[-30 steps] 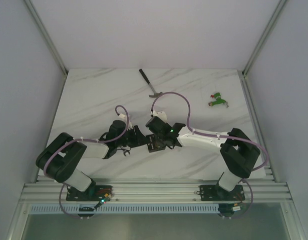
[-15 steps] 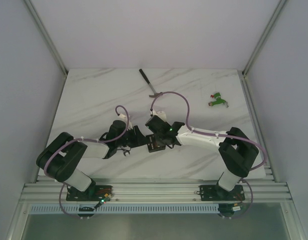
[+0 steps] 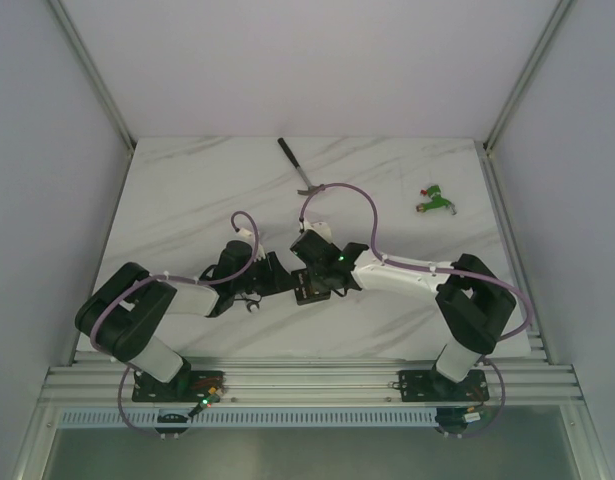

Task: Snap on the fuse box
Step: Install the fuse at the fuse box base.

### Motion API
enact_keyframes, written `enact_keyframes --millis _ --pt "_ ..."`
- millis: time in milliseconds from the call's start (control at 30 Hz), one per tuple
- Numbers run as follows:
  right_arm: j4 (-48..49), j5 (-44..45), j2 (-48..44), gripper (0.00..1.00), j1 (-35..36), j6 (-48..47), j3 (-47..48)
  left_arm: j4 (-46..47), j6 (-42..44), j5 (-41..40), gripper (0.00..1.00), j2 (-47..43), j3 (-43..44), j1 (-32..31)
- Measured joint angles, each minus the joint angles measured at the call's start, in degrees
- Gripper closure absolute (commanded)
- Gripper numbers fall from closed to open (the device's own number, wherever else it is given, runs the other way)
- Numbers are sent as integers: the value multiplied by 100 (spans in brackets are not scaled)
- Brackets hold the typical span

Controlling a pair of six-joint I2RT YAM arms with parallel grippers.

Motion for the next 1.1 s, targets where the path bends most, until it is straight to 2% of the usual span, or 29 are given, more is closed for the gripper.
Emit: enact_keyframes --millis 733,1100 --pt "-42 -345 92 100 -264 83 61 0 -2 24 56 109 13 -2" --pt "-28 -201 83 100 -118 -4 52 2 -22 28 56 125 15 -2"
